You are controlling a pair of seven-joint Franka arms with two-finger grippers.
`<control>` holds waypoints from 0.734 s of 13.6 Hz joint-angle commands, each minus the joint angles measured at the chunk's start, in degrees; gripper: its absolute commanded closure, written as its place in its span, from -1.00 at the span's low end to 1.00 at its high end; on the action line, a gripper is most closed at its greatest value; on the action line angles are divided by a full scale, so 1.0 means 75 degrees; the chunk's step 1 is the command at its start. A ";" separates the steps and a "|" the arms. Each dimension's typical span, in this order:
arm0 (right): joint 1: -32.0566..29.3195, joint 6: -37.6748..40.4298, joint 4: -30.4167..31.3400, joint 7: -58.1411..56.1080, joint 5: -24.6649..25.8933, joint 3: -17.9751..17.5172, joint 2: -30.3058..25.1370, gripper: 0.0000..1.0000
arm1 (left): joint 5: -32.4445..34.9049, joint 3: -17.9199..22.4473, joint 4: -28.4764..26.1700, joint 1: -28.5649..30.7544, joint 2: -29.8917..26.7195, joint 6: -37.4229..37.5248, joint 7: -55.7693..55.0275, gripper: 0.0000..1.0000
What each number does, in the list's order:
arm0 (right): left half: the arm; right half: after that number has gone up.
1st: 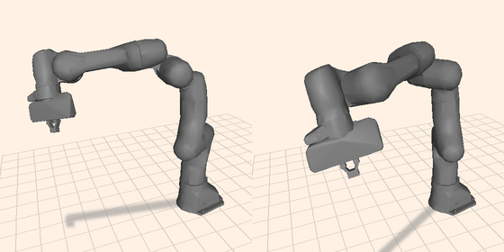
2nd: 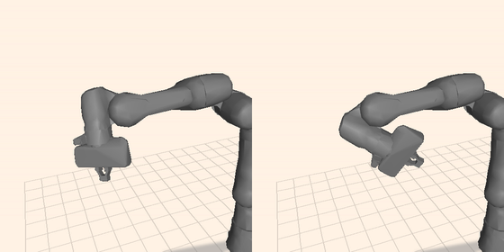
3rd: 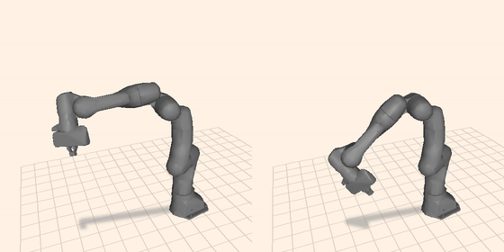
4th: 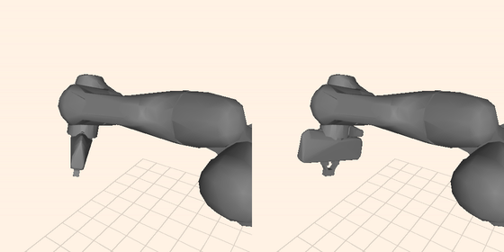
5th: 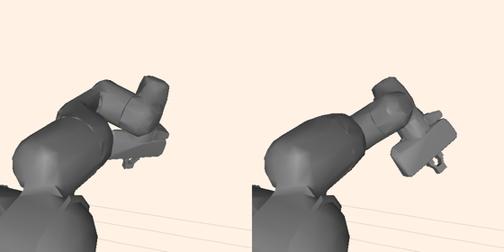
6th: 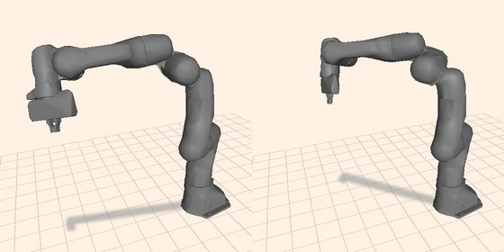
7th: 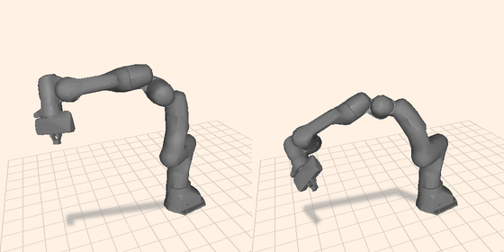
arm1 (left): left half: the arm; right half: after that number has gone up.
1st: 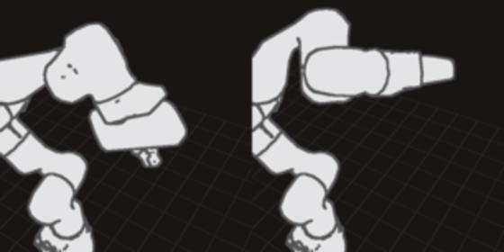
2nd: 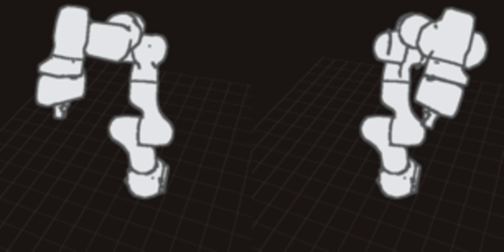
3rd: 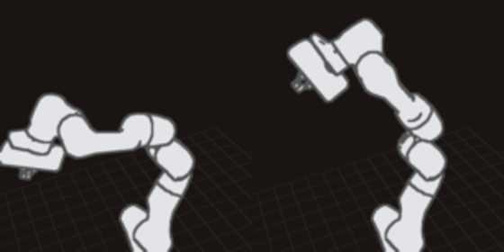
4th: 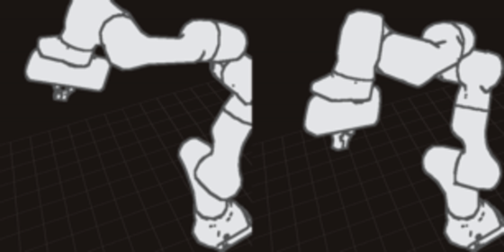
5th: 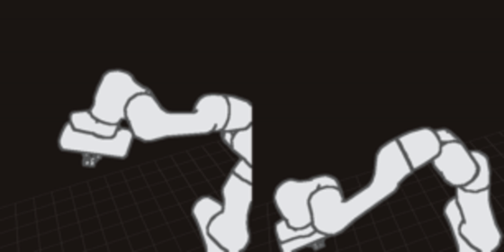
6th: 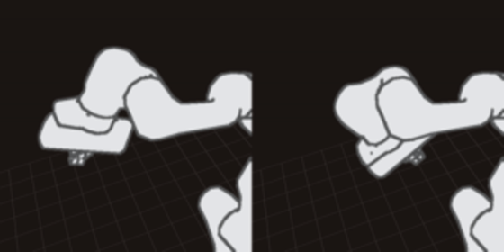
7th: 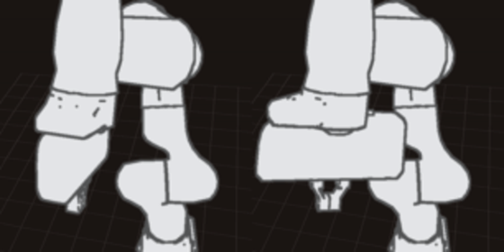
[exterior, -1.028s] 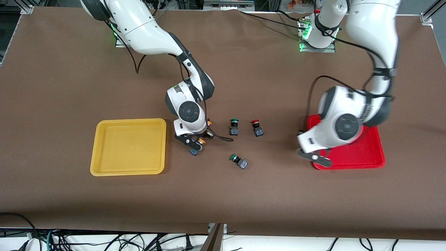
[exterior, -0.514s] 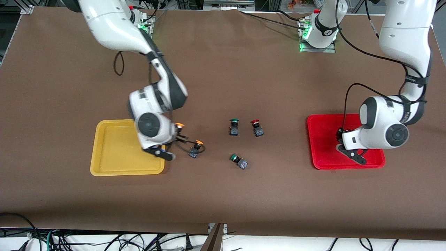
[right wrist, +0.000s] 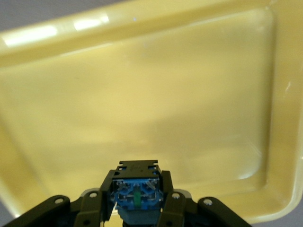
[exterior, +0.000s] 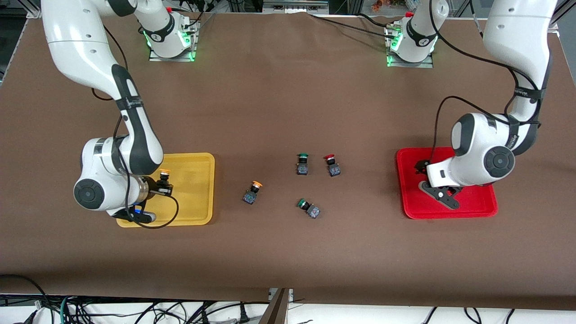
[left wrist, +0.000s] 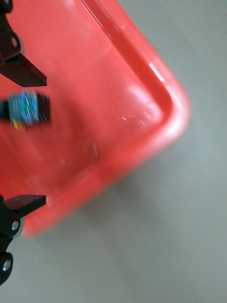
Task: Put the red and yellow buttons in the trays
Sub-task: 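Put orange button in yellow tray with right gripper while left gripper drops red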
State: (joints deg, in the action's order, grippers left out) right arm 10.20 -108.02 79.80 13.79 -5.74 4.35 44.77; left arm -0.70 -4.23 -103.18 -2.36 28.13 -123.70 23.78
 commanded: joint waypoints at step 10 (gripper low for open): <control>0.1180 -0.0617 -0.0455 0.2525 0.0296 -0.0393 0.0030 -1.00 | 0.0129 -0.1217 0.0515 -0.1958 0.1452 -0.2009 -0.8150 -1.00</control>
State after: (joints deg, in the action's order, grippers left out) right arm 14.63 -109.98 76.90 23.81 -3.79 1.22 45.12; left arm -0.60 -13.97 -100.22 -16.75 38.01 -137.62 -35.20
